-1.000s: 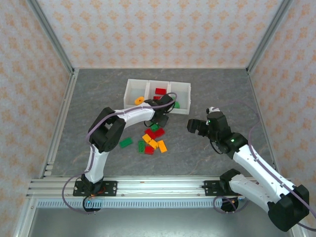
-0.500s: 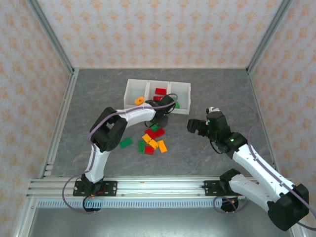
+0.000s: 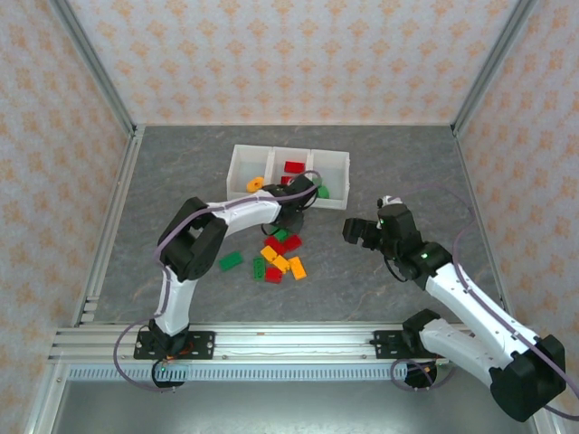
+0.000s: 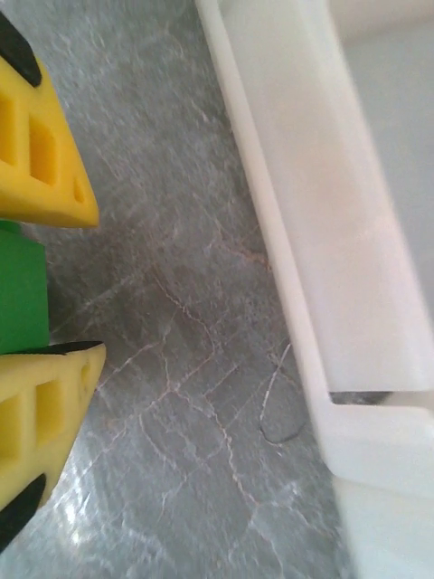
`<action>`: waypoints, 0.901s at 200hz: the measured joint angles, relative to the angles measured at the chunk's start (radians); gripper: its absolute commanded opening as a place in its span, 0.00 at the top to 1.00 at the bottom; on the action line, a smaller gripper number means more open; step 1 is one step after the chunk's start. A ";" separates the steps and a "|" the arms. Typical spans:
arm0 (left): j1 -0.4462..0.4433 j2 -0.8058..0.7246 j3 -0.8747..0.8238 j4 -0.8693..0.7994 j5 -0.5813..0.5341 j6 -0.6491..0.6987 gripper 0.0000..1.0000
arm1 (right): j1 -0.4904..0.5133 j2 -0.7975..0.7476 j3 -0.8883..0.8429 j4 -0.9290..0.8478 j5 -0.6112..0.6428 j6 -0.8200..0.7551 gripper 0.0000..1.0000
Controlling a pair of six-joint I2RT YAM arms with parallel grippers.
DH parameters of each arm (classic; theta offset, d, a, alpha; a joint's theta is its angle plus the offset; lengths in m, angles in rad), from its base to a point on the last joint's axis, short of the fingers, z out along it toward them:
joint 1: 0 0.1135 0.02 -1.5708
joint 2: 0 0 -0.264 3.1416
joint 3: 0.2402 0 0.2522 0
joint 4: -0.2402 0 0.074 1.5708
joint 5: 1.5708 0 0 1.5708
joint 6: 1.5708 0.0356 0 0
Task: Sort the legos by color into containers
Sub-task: Pick up the lego from the center of the table, then place the lego in the container.
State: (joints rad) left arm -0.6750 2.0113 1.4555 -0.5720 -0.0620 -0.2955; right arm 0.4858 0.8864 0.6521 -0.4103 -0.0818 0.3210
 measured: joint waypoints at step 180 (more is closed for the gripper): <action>0.001 0.126 0.308 0.391 -0.011 -0.167 0.82 | 0.000 -0.401 0.025 -0.095 0.306 0.106 0.00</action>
State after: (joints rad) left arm -0.6743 2.1368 1.7634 -0.1810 -0.0731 -0.4629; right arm 0.4854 0.4850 0.6773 -0.5049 0.2245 0.4267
